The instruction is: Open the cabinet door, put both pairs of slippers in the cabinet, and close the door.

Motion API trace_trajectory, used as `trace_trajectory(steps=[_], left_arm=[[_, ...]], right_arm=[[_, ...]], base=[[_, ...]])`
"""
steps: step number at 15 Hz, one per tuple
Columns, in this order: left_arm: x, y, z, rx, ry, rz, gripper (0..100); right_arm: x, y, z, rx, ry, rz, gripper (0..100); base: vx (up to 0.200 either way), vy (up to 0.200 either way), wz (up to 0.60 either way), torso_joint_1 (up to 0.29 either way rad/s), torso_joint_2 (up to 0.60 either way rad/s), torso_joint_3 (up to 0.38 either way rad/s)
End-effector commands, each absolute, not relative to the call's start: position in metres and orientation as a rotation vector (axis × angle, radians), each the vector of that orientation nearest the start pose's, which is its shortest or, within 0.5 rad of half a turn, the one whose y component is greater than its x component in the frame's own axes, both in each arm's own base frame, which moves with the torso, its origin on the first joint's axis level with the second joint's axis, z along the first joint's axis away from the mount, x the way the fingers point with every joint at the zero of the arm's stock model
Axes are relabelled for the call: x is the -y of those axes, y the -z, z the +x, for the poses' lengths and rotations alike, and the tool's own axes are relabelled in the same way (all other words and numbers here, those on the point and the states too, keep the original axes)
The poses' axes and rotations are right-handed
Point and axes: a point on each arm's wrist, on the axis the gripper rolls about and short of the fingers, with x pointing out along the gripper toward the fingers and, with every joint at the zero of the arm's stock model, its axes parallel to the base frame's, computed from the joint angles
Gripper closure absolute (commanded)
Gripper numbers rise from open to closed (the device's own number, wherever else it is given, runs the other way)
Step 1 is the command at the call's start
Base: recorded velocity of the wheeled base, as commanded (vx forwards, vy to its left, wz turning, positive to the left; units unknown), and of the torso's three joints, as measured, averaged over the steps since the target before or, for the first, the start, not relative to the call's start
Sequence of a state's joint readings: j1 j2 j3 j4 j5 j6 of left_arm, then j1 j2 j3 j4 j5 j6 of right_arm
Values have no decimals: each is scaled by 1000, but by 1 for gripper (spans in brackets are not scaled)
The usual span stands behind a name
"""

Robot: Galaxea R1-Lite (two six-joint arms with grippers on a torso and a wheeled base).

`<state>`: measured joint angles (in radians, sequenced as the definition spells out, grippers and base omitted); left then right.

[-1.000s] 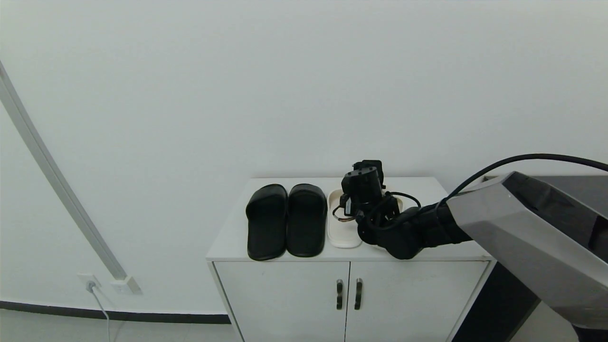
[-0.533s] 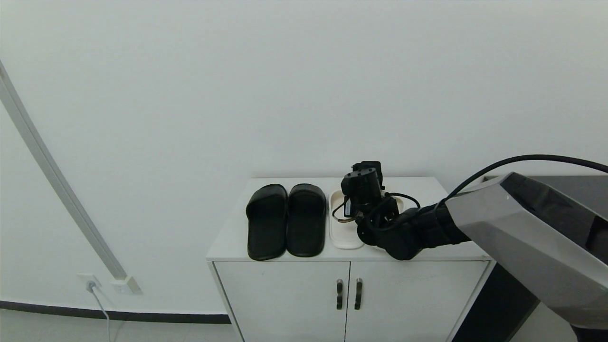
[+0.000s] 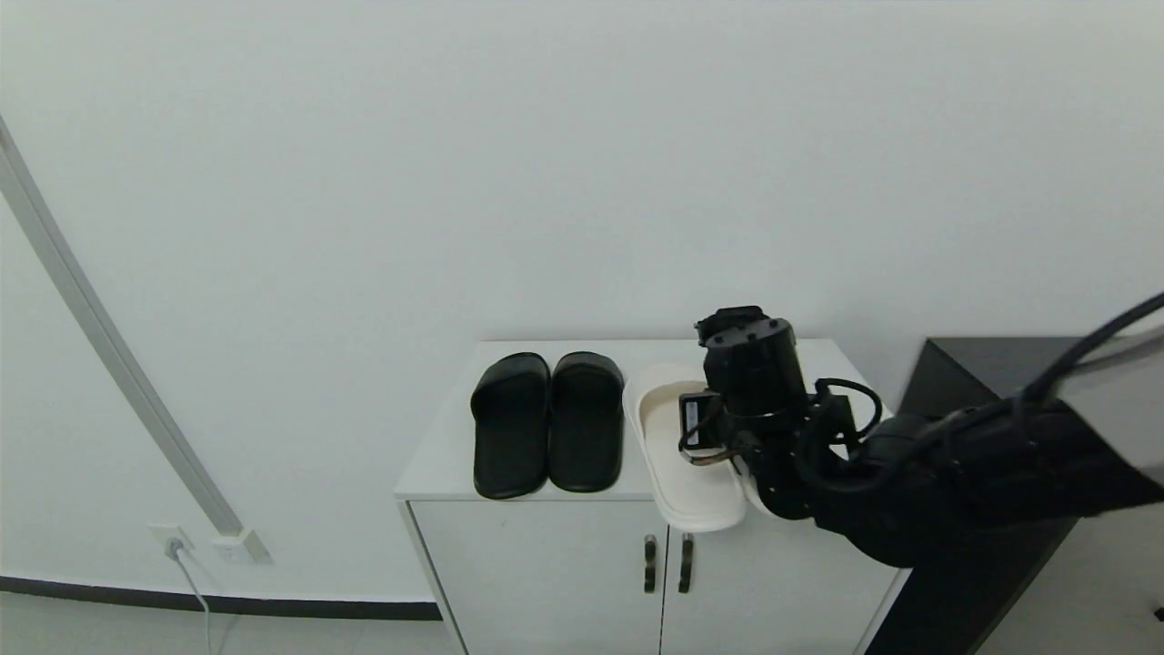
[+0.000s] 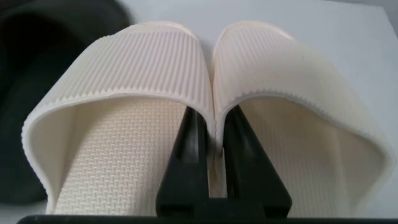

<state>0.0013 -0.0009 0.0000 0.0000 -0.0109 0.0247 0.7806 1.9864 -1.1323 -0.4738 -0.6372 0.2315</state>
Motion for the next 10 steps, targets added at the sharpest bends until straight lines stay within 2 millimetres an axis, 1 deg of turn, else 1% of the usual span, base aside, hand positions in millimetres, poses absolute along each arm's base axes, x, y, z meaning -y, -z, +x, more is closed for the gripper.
trace_trajectory(steps=[1, 3, 5, 7, 10], left_arm=[[0, -75, -23, 0, 9, 25, 100], [0, -75, -23, 0, 9, 25, 100], [0, -75, -23, 0, 9, 25, 100], [0, -75, -23, 0, 9, 25, 100], [0, -75, -23, 0, 9, 25, 100]], right_arm=[[-226, -199, 209, -217, -307, 10, 100], [-206, -200, 176, -221, -489, -3, 100], [-188, -198, 157, -236, -617, 2, 100], [-180, -198, 148, -242, -683, 11, 100], [-181, -196, 149, -250, -691, 8, 100]], base=[[0, 0, 0, 0, 0, 0], [0, 0, 0, 0, 0, 0], [0, 0, 0, 0, 0, 0], [0, 0, 0, 0, 0, 0], [0, 0, 0, 0, 0, 0]])
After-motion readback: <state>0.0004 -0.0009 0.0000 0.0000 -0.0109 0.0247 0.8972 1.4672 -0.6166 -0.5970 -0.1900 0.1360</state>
